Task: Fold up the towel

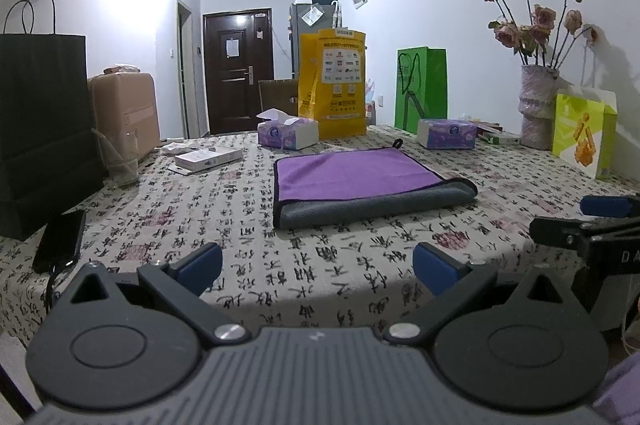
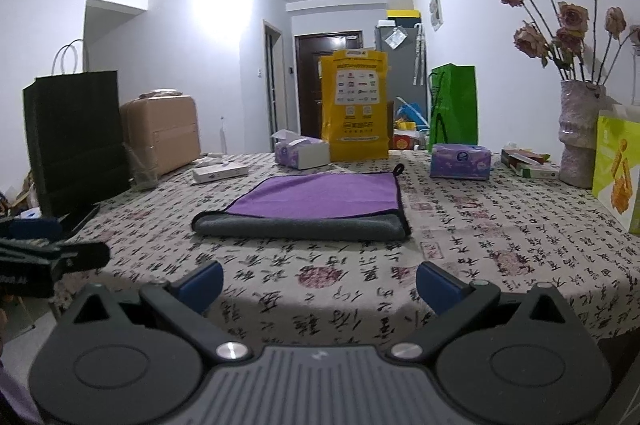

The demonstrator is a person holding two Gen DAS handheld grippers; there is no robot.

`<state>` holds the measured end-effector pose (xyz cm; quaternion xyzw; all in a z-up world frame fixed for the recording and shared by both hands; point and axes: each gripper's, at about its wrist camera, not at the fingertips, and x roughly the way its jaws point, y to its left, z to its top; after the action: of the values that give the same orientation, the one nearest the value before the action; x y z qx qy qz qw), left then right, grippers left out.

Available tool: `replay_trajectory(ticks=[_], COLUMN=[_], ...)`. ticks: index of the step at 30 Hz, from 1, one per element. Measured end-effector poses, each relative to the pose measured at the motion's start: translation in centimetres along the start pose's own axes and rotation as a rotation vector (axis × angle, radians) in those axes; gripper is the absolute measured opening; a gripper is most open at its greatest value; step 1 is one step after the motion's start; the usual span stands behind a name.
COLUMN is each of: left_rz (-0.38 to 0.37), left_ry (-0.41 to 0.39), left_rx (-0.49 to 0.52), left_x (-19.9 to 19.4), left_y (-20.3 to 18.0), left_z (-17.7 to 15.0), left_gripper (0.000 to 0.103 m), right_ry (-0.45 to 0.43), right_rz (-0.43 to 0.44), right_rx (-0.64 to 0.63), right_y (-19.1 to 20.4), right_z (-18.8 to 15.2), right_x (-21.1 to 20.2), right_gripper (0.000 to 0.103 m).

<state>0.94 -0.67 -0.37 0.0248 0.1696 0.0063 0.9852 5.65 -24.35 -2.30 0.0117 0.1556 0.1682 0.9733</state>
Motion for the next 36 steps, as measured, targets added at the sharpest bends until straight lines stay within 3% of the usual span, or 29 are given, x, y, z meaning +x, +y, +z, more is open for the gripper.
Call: replay_trajectory(ticks=[13, 25, 28, 32, 34, 36], left_rz=[0.033, -0.007, 0.020, 0.033, 0.031, 0.034], left_ry=[0.031, 0.084, 0.099, 0.122, 0.140, 0.165], left_rx=[-0.031, -0.005, -0.015, -0.047, -0.062, -0.068], left_x=[5.4, 11.3, 13.4, 16.3, 17.7, 19.2], left_y=[1.6, 1.6, 1.8, 2.6, 3.2, 3.6], left_z=[2.6, 4.1, 4.4, 4.7, 4.9, 5.0], left_gripper=[0.103, 0.103, 0.103, 0.091, 0.082, 0.065], right_ry=[-0.017, 0.016, 0.011, 0.030, 0.055, 0.071], right_rz=[-0.026, -0.031, -0.031, -0.025, 0.018, 0.035], right_rx=[0.020, 0.020, -0.007, -0.021, -0.016, -0.013], right_y=[-2.8, -4.9, -5.5, -6.6, -7.4, -7.9], right_z=[2.7, 3.6, 3.8, 4.2, 4.6, 4.8], right_x=[4.3, 8.9, 10.4, 12.6, 13.9, 15.0], right_gripper=[0.103, 0.103, 0.101, 0.096, 0.080, 0.078])
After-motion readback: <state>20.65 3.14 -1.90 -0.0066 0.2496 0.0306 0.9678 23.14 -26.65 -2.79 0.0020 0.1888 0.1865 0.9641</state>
